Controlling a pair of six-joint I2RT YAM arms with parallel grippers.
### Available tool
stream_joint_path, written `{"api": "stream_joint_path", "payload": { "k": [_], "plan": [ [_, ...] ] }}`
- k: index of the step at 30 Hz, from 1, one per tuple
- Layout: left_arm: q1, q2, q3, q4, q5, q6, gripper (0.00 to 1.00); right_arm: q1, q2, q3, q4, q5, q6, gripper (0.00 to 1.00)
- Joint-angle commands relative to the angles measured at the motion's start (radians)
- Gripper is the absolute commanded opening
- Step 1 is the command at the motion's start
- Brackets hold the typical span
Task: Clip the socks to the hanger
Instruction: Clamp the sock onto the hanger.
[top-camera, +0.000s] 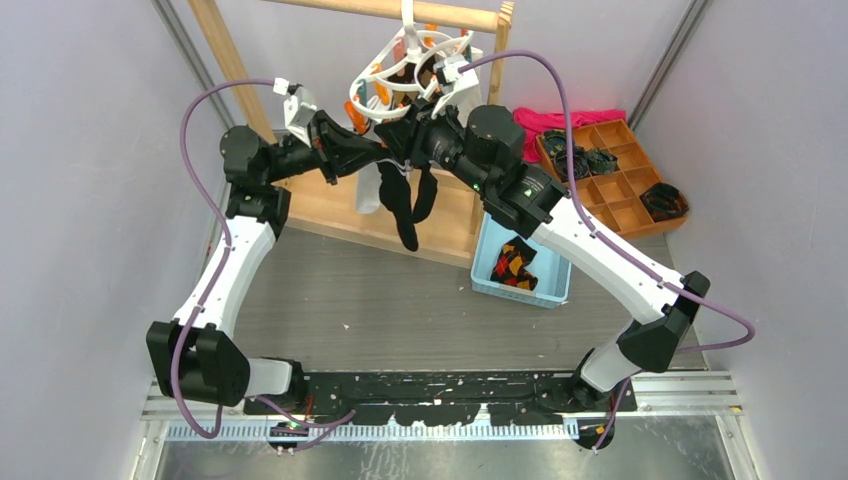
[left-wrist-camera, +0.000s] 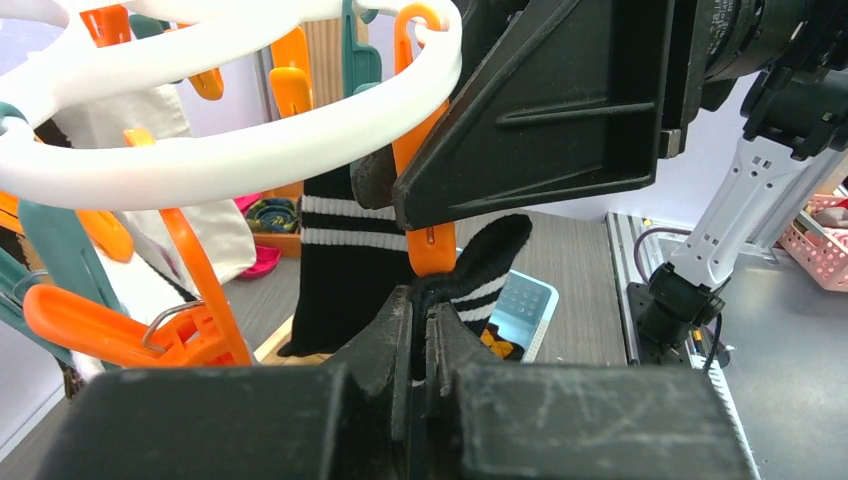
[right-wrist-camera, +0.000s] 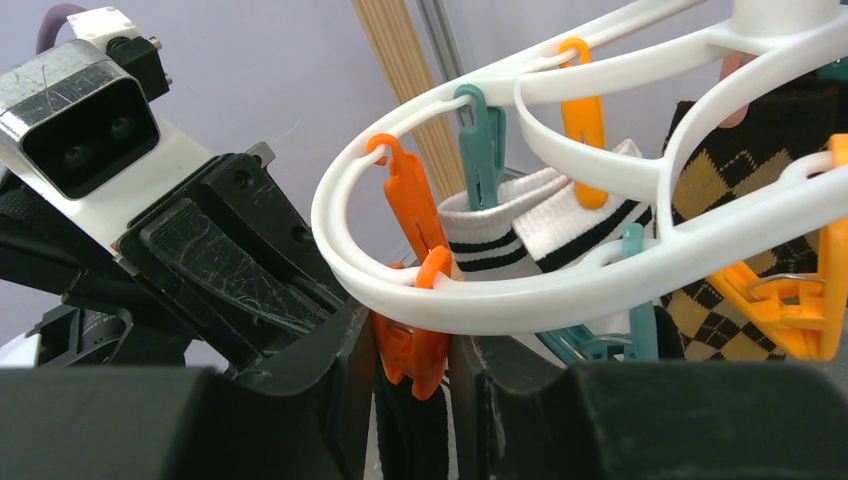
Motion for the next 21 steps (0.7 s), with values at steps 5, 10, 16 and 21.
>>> {"api": "stream_joint_path", "payload": {
  "k": [5, 10, 16, 21],
  "plan": [
    [0.007, 0.012, 0.053, 0.016, 0.036, -0.036, 0.00, -0.007, -0.045, 0.011, 0.058, -0.010, 0.017, 0.11],
    [0.007, 0.015, 0.054, -0.032, 0.048, -0.017, 0.00, -0.007, -0.043, 0.014, 0.059, -0.016, 0.017, 0.11],
    [0.007, 0.024, 0.068, -0.070, 0.059, 0.001, 0.00, -0.006, -0.045, 0.012, 0.058, -0.020, 0.015, 0.11],
    [0.007, 0.030, 0.090, -0.101, 0.058, 0.002, 0.00, -0.007, -0.051, 0.001, 0.054, -0.026, 0.005, 0.11]
  ]
}}
